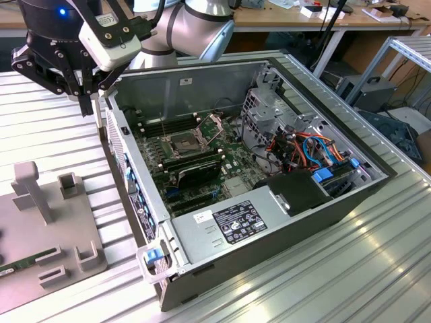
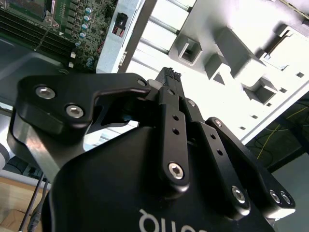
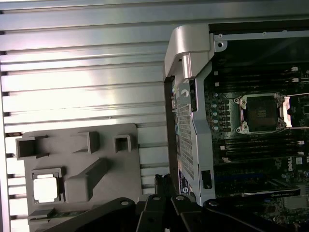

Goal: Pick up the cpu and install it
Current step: 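Reach for the cpu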

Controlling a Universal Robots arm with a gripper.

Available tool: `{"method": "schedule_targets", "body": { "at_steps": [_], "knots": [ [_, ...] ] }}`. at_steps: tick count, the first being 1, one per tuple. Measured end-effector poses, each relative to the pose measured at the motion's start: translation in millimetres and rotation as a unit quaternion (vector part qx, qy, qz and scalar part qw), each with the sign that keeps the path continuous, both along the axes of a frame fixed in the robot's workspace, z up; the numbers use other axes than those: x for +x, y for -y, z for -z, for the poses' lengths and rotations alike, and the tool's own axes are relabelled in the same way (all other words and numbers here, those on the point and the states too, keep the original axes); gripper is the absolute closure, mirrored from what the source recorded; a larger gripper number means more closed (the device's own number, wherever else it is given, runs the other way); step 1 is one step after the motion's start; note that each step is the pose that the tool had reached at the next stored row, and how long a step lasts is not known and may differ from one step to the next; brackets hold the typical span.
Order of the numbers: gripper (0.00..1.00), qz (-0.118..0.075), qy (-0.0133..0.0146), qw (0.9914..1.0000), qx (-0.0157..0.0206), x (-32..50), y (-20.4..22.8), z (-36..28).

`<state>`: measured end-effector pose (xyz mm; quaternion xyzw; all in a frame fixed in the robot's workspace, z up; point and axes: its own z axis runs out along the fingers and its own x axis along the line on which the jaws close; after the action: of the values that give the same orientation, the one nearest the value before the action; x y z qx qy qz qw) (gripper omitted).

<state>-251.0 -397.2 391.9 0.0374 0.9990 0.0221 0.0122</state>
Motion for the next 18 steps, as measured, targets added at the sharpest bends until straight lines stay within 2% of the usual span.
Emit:
{"method": "schedule_targets", "body": {
  "at_steps": [4,6,12,14,16,18],
  "knots": [
    [0.89,0.000,0.0000,1.00000,0.0001,-1.4,0.0,0.0],
    [0.89,0.000,0.0000,1.00000,0.0000,-19.0,0.0,0.0],
    [0.89,0.000,0.0000,1.00000,0.0000,-20.6,0.0,0.0],
    [0.89,0.000,0.0000,1.00000,0.0000,-24.2,0.0,0.1],
    [0.89,0.000,0.0000,1.00000,0.0000,-33.5,0.0,0.4],
    [0.89,0.000,0.0001,1.00000,0.0000,-37.0,0.0,0.6]
  ]
}}
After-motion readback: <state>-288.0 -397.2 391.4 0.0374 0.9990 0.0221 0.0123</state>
